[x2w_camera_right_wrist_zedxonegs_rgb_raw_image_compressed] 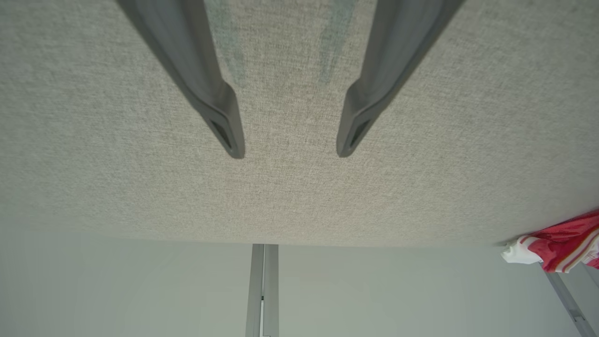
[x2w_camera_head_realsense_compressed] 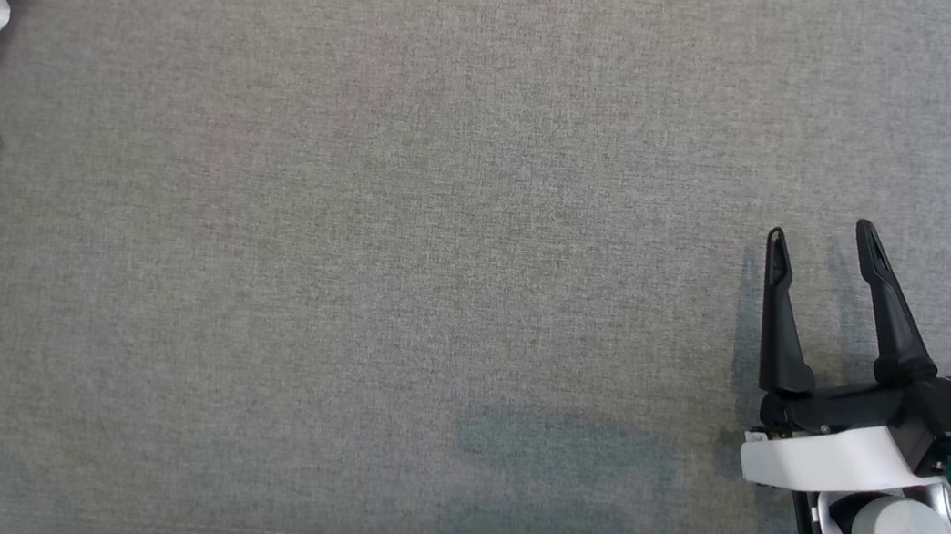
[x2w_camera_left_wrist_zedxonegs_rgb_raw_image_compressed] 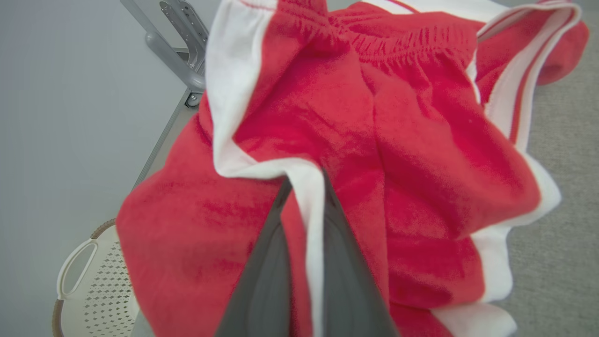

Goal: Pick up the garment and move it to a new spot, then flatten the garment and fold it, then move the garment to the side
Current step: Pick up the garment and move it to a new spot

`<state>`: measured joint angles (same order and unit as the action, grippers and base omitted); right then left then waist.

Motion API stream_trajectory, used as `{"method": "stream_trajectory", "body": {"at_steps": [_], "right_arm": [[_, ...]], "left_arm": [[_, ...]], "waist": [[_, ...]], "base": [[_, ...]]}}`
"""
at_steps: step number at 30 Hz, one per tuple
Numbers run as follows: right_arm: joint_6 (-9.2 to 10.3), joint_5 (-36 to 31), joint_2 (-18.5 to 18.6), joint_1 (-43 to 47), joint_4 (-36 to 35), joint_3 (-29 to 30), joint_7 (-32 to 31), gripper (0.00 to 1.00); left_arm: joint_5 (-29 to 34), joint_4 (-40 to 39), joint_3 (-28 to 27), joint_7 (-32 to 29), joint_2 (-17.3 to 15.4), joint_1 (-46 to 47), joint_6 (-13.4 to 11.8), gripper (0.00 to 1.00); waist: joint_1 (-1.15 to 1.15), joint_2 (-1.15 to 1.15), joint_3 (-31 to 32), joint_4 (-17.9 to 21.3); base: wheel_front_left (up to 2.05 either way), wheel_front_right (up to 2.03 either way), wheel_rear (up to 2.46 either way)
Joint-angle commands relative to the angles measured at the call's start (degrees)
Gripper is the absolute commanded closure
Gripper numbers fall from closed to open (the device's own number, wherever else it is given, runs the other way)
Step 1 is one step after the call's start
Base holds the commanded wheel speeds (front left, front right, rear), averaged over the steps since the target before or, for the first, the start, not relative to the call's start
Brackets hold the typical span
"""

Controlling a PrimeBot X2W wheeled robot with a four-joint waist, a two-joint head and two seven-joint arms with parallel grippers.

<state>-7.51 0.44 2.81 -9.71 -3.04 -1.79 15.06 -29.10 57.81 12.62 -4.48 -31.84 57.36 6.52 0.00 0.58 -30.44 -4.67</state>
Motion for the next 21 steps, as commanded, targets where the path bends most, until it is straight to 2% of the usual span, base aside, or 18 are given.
{"method": "stream_trajectory", "body": {"at_steps": [1, 11, 21], "right_arm": [[0.04, 0.67, 0.15, -0.56, 0.32, -0.02, 0.22, 0.0], [0.04, 2.9, 0.15, 0.68, 2.32, -1.1, 0.22, 0.0], [0.04, 6.09, 0.15, 4.23, 4.56, -1.43, 0.22, 0.0]], "left_arm": [[0.38, -0.46, 0.4, 0.73, -0.69, 1.13, 0.22, 1.0], [2.09, -7.18, 7.64, 2.14, -1.4, 3.66, 0.94, 1.0], [-6.37, -22.65, 23.7, -1.52, -4.94, 3.31, 0.94, 1.0]], "waist": [[0.0, -0.58, 1.17, -0.1], [0.0, -0.58, 8.88, -0.02], [0.0, -0.58, 20.45, 4.58]], "base": [[0.0, 0.0, 0.0], [0.0, 0.0, 0.0], [0.0, 0.0, 0.0]]}}
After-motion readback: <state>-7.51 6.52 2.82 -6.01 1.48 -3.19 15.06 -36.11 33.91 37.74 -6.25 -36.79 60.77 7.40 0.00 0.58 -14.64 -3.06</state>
